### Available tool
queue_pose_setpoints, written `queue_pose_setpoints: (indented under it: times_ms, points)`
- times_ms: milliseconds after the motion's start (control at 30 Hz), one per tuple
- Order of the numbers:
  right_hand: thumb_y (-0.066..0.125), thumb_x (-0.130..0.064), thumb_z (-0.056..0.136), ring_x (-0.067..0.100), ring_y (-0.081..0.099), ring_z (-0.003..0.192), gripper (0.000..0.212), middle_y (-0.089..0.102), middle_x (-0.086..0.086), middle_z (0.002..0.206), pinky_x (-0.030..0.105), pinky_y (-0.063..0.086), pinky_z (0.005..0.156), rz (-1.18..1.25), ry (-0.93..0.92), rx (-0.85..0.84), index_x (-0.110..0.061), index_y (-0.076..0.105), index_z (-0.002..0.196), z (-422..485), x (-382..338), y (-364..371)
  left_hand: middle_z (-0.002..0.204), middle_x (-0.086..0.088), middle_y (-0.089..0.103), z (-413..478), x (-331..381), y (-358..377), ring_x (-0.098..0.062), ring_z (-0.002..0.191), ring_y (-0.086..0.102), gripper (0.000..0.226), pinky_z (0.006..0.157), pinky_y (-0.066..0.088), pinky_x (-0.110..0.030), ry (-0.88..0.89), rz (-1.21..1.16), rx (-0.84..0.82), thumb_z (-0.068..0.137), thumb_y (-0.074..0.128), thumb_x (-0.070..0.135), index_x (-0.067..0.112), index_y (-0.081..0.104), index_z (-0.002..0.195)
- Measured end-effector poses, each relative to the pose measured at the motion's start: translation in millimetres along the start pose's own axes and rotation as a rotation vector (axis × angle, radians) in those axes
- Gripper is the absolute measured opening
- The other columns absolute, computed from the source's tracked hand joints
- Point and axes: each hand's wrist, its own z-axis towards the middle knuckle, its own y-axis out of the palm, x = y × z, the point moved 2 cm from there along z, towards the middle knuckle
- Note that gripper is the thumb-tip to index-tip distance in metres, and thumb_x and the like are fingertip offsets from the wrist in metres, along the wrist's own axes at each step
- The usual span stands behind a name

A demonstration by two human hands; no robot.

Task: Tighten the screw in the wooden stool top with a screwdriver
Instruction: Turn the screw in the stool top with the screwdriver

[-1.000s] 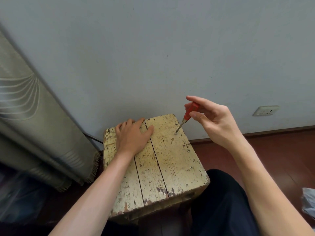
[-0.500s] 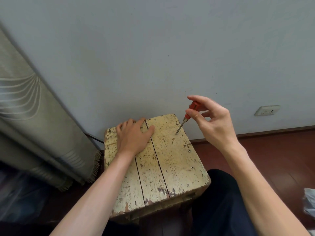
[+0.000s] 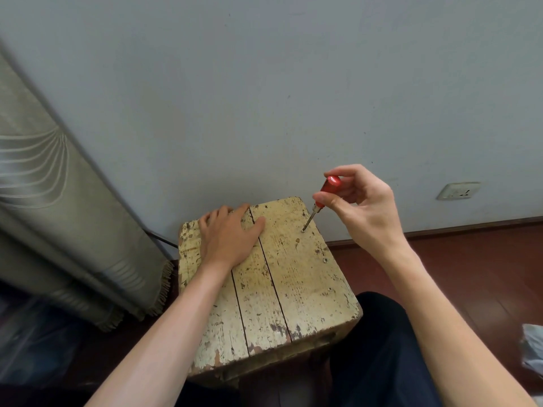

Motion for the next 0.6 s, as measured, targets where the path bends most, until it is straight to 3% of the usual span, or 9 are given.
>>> queue_pose_setpoints:
  times_ms: [133,200,333,433,600]
  points:
    - [0.088,-0.015,0.092,0.014,0.08,0.088,0.039,0.078,-0.005,0.094,0.025,0.061,0.074,-0.018,-0.051,0.023,-0.035,0.073,0.121,-1.1,-0.8,2.5,0.136,0.001,0.056,0.2,-0.6,0.6,-0.021,0.134,0.043,0.072,0.115,0.022,-0.044,0.002,0.007,0.005,0.092,0.028,0.078,0.038,0.047,0.148]
    - [0.083,-0.014,0.096,0.014,0.078,0.096,0.041,0.077,-0.006,0.1,0.031,0.063,0.074,-0.058,-0.08,-0.006,-0.035,0.073,0.13,-2.3,0.5,0.7,0.136,0.001,0.056,0.1,-0.7,1.0,-0.021,0.133,0.043,0.072,0.115,0.021,-0.044,0.001,0.009,0.007,0.092,0.028,0.078,0.038,0.047,0.148]
    - [0.074,-0.013,0.104,0.01,0.075,0.116,0.045,0.077,-0.01,0.11,0.041,0.062,0.098,-0.047,-0.062,-0.096,-0.044,0.068,0.135,-1.9,3.3,-6.0,0.134,0.001,0.056,0.4,-0.9,0.9,-0.021,0.132,0.044,0.072,0.114,0.022,-0.043,0.002,0.005,0.015,0.092,0.028,0.078,0.038,0.048,0.147]
    - [0.074,-0.011,0.103,0.01,0.077,0.114,0.039,0.08,-0.01,0.11,0.041,0.06,0.105,-0.028,-0.035,-0.073,-0.033,0.071,0.135,-0.5,5.9,-8.7,0.136,0.001,0.056,0.9,-0.9,1.0,-0.021,0.133,0.043,0.072,0.115,0.022,-0.044,0.0,0.004,0.009,0.092,0.029,0.079,0.037,0.048,0.148]
    - [0.079,-0.012,0.099,0.021,0.081,0.101,0.027,0.081,-0.001,0.107,0.049,0.061,0.101,-0.014,-0.01,-0.005,-0.02,0.076,0.125,-0.1,7.3,-10.3,0.137,0.002,0.055,1.1,-1.4,1.5,-0.021,0.133,0.042,0.071,0.116,0.022,-0.044,-0.003,-0.001,0.007,0.092,0.03,0.078,0.038,0.047,0.148]
